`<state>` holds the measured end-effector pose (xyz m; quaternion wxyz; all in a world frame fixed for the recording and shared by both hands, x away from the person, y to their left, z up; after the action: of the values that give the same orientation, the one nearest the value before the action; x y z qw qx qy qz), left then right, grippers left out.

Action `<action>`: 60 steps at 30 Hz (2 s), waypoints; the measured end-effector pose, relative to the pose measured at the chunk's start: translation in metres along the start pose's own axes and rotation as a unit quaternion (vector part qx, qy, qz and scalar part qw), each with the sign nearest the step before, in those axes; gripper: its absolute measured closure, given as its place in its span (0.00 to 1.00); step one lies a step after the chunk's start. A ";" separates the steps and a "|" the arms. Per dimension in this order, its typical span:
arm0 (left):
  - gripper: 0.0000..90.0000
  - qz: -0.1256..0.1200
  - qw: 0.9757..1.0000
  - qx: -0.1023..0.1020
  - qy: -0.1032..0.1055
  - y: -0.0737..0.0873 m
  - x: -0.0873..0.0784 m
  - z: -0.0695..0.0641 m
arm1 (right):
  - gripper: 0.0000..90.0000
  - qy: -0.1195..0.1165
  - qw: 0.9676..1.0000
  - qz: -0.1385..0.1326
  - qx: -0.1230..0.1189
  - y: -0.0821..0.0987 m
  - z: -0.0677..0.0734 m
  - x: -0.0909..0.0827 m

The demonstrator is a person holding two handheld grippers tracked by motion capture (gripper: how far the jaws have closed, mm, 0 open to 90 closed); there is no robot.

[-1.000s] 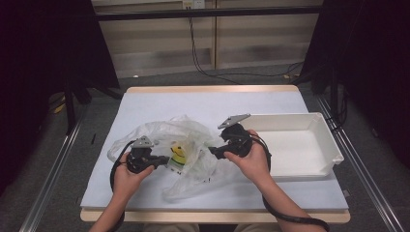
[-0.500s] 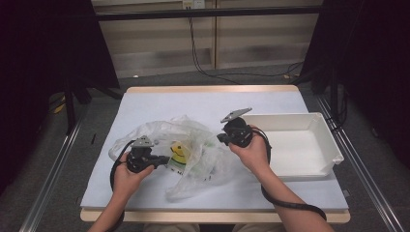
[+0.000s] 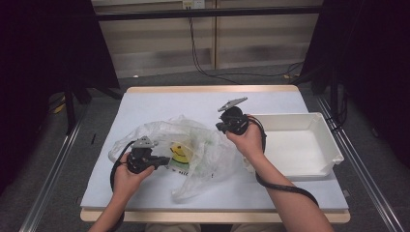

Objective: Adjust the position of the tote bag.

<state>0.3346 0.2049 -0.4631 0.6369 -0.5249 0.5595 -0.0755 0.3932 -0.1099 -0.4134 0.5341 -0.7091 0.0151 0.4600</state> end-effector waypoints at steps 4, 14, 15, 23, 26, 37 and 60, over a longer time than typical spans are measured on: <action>0.99 0.000 1.000 -0.002 0.002 0.000 0.000 0.002 | 1.00 -0.023 0.999 -0.009 0.020 0.003 0.002 -0.008; 0.99 0.000 1.000 -0.002 0.003 0.000 0.000 0.002 | 0.72 -0.047 0.998 -0.022 0.026 0.015 0.015 -0.028; 0.99 -0.003 1.000 -0.002 0.004 0.000 0.000 0.002 | 0.62 -0.044 0.998 -0.019 0.028 0.015 0.017 -0.030; 0.99 0.001 1.000 -0.001 -0.001 -0.002 0.000 0.000 | 0.27 -0.061 0.997 -0.011 0.037 0.024 0.029 -0.041; 0.99 -0.001 1.000 -0.002 0.002 -0.002 -0.002 0.000 | 0.23 -0.079 0.996 -0.010 0.036 0.027 0.038 -0.042; 0.99 0.001 1.000 0.004 -0.001 -0.002 -0.002 -0.001 | 0.49 -0.104 0.994 0.021 0.010 0.047 0.052 -0.029; 1.00 0.011 1.000 0.001 -0.011 -0.001 -0.005 0.008 | 1.00 -0.075 0.996 0.007 0.045 0.021 0.006 -0.020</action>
<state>0.3403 0.2125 -0.4606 0.6441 -0.5192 0.5581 -0.0632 0.3673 -0.1242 -0.4161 0.5615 -0.6479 0.0006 0.5147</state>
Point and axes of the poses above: each handheld gripper's, and its own axes: x roughly forward along the jaws, y roughly out of its underside, z roughly to its left, the point moved 1 cm from there along x, roughly forward along the jaws, and after that the axes turned 3 degrees about -z, right-handed, at the moved point
